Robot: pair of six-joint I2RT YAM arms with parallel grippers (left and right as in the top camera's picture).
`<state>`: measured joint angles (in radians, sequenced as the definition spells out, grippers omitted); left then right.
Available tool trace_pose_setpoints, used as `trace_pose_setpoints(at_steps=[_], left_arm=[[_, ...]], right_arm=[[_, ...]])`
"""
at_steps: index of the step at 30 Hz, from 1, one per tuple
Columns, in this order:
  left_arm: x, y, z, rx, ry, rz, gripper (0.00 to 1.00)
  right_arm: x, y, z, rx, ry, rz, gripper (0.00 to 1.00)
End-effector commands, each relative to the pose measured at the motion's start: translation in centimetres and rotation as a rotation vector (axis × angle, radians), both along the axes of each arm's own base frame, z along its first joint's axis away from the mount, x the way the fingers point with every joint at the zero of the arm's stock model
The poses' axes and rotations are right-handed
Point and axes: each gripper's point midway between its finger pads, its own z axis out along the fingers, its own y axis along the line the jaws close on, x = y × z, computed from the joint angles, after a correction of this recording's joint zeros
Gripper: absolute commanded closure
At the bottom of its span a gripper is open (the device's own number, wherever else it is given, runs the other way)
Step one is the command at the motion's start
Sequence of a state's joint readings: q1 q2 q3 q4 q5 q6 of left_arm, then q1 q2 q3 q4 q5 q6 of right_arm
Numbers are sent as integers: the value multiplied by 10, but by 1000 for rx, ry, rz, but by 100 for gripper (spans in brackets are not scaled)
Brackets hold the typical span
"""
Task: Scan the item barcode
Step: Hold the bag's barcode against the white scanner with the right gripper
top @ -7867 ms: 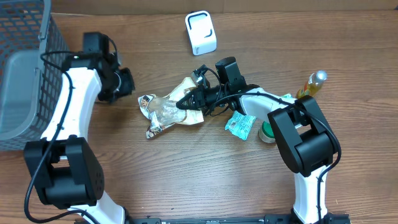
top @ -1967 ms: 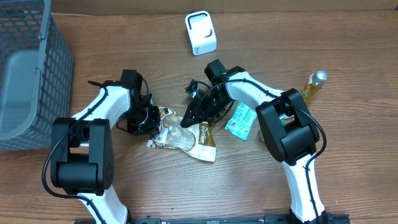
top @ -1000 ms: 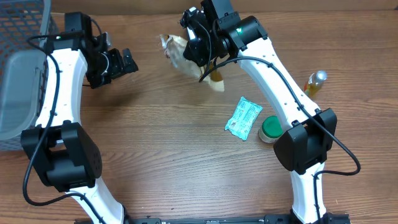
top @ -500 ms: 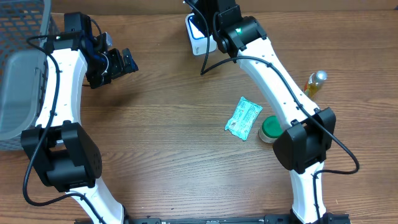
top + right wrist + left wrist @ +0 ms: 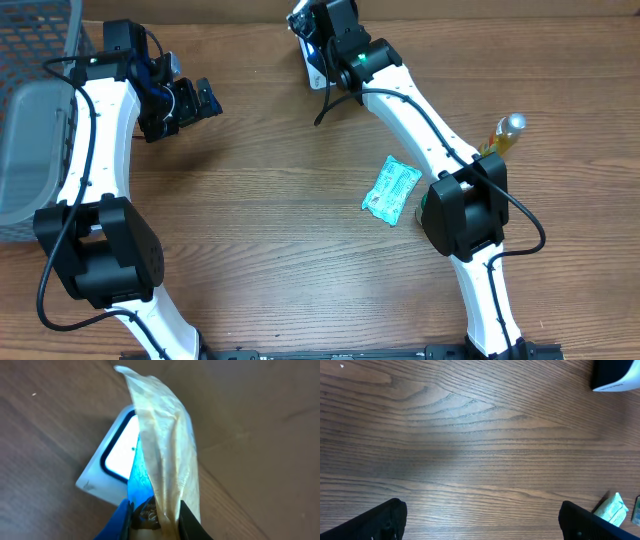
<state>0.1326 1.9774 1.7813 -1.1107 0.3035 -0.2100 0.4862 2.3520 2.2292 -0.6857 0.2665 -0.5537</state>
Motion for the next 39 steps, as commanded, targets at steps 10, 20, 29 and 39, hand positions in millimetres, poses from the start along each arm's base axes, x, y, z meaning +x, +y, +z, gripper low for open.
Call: trace_pose_setpoints(at_steps=[10,20,29,39], left_arm=[[4,-1,7,1,-21,2,1],[4,-1,7,1,-21,2,1],[4,-1,7,1,-21,2,0],[4,-1,7,1,-21,2,0]], right_arm=[[-12,32,11,110,27,121,88],[-14,37,11,137,35,119,88],[-26,29,75,338,10,-25,91],[-146,40,64,608,638,48,93]])
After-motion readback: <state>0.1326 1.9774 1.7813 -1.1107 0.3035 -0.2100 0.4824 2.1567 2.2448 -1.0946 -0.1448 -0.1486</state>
